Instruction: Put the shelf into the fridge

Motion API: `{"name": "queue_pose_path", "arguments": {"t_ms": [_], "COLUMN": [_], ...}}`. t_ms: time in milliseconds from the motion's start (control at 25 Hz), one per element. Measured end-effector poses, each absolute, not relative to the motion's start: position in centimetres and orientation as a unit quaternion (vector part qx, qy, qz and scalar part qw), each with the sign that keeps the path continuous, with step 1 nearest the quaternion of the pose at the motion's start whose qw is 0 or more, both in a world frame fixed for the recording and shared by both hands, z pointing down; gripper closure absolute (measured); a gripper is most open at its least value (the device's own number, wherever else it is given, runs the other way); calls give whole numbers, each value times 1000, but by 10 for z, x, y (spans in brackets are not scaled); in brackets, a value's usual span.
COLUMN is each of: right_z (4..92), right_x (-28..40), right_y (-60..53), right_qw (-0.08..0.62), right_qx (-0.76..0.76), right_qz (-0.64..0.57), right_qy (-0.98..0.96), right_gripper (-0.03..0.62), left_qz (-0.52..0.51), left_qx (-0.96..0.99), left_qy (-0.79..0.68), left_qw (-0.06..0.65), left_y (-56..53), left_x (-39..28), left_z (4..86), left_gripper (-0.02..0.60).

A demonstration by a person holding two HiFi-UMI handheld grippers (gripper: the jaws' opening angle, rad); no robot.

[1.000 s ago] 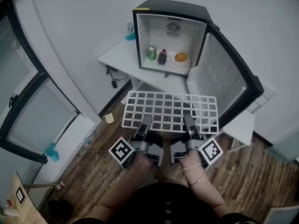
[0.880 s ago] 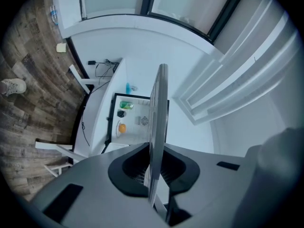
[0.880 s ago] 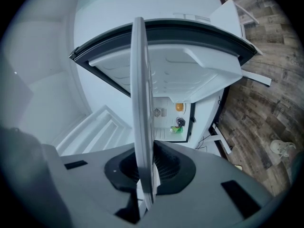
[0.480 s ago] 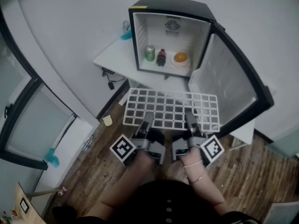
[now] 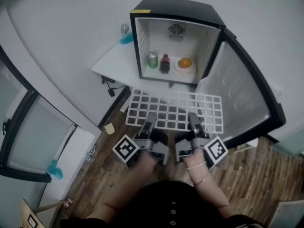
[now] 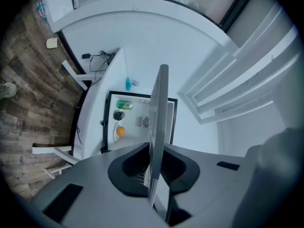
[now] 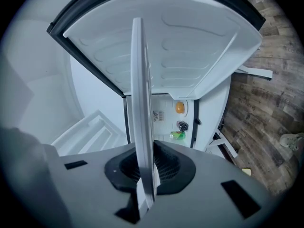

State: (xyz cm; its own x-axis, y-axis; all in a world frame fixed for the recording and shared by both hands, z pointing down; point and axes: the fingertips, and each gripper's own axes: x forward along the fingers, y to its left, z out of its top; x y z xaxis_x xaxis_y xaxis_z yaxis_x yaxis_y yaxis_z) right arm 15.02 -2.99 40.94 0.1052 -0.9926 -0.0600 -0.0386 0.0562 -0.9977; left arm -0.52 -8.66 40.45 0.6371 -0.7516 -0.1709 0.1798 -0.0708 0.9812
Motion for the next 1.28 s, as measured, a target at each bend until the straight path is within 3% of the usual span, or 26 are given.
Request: {"name": "queue_pose_path", "arguments": {"t_ms": [1280], "right_z": [423], "right_x": [177], "right_y": [-171], "right_qw": [556], "right_qx": [-576], "right_qz": [-403], "right_qy": [444], "right_gripper": [562], "left_qz": [-287], "left_qx": [653], "left_qy": [-174], "left_qw": [679], "left_y": [-256], "left_x": [35], "left_z": [422], "left_gripper": [546]}}
